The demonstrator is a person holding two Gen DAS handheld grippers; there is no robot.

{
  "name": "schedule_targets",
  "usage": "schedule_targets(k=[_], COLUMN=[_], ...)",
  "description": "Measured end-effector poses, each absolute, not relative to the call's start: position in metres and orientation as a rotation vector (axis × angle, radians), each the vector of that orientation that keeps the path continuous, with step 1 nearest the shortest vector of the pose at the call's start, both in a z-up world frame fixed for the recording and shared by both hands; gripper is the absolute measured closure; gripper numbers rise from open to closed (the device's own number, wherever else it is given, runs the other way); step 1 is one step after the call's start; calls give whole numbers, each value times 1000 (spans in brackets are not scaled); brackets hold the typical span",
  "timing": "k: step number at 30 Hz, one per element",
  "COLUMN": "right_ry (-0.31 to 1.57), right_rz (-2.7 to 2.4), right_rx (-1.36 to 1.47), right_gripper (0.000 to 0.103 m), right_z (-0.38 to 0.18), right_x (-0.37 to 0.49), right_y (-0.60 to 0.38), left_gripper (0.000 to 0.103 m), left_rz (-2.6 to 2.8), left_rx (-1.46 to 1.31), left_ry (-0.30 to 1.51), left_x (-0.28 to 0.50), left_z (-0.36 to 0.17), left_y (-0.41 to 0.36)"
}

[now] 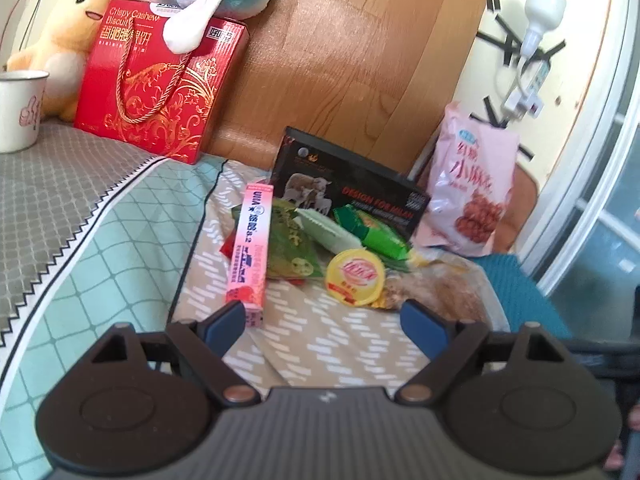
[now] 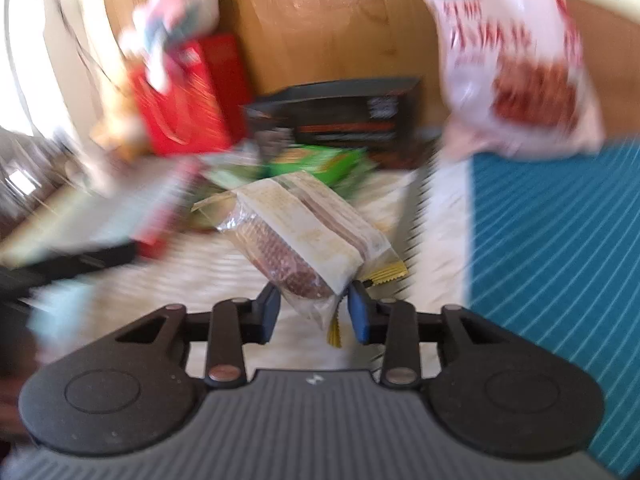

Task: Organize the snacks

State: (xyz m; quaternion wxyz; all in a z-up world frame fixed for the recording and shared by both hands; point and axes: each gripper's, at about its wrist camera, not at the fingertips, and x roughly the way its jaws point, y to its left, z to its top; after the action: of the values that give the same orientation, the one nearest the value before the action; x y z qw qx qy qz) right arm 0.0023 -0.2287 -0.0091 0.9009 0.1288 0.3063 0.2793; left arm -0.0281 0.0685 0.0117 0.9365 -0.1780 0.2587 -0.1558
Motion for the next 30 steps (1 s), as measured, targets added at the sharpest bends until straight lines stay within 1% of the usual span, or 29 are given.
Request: schedule_targets(k=[2, 3, 5, 7, 9, 11, 12, 13, 14, 15, 16, 17, 18, 19, 20, 23, 24, 25, 26, 27, 28, 29, 30], right_ry=[688, 702, 689, 633, 592, 566, 551, 529, 502, 468, 438, 426, 431, 452, 482, 555, 558, 560, 562, 566, 560, 546, 537], right_rz=[709, 766, 757, 632, 508, 522, 542, 543, 527, 506, 496, 500, 511, 527, 544, 560, 559, 561, 566, 575, 583, 589, 591], right_rx=[427, 497, 562, 482, 357, 298, 266, 230, 191, 157, 133, 127, 133, 140, 136, 22, -31, -69, -96, -116, -135, -158, -190], right_gripper=[86, 100, 100, 95, 95, 93, 87, 73, 65, 51, 45, 43, 37, 29, 25, 24, 24, 24, 25, 25, 26, 30, 44], right_z=[-7, -6, -1, 5, 9, 9, 9, 9, 9, 8, 6, 4, 0, -4, -9, -25, -29, -31, -33, -35, -37, -39, -39], right_x=[1, 1, 5, 13, 17, 14, 8, 1, -5, -12, -18, -24, -27, -26, -24, -26, -25, -25, -22, -19, -15, -13, -9], right_y=[-238, -241, -245, -241, -229, -218, -212, -208, -205, -204, -207, -207, -209, -212, -211, -202, -194, -189, -184, -180, -177, -172, -166], left_gripper=[16, 16, 14, 14, 14, 14, 14, 14, 14, 14, 14, 14, 14, 14, 14, 17, 21, 29, 34, 46, 45, 45, 48], left_rz=[-345, -355, -362, -359, -349, -350, -349, -345, -343, -343, -351, -365, -381, -394, -406, -421, -433, -456, -475, -491, -503, -503, -512], left_rx=[-408, -432, -466, -488, -500, -507, -497, -480, -463, -447, -432, -420, -403, -382, -350, -258, -246, -241, -239, -235, -234, -238, -239], left_ry=[513, 508, 511, 537, 566, 570, 569, 568, 570, 571, 570, 571, 577, 586, 603, 690, 722, 759, 787, 811, 829, 811, 814], left_x=[-31, -32, -29, -22, -18, -17, -16, -15, -13, -12, -10, -8, -5, -2, 2, 14, 17, 19, 21, 22, 23, 21, 21], left_z=[12, 12, 12, 10, 8, 10, 13, 16, 20, 23, 27, 31, 35, 37, 40, 38, 34, 30, 26, 21, 16, 15, 14], left_y=[76, 79, 83, 84, 84, 86, 86, 85, 83, 80, 78, 75, 71, 67, 61, 41, 37, 32, 27, 23, 19, 17, 15])
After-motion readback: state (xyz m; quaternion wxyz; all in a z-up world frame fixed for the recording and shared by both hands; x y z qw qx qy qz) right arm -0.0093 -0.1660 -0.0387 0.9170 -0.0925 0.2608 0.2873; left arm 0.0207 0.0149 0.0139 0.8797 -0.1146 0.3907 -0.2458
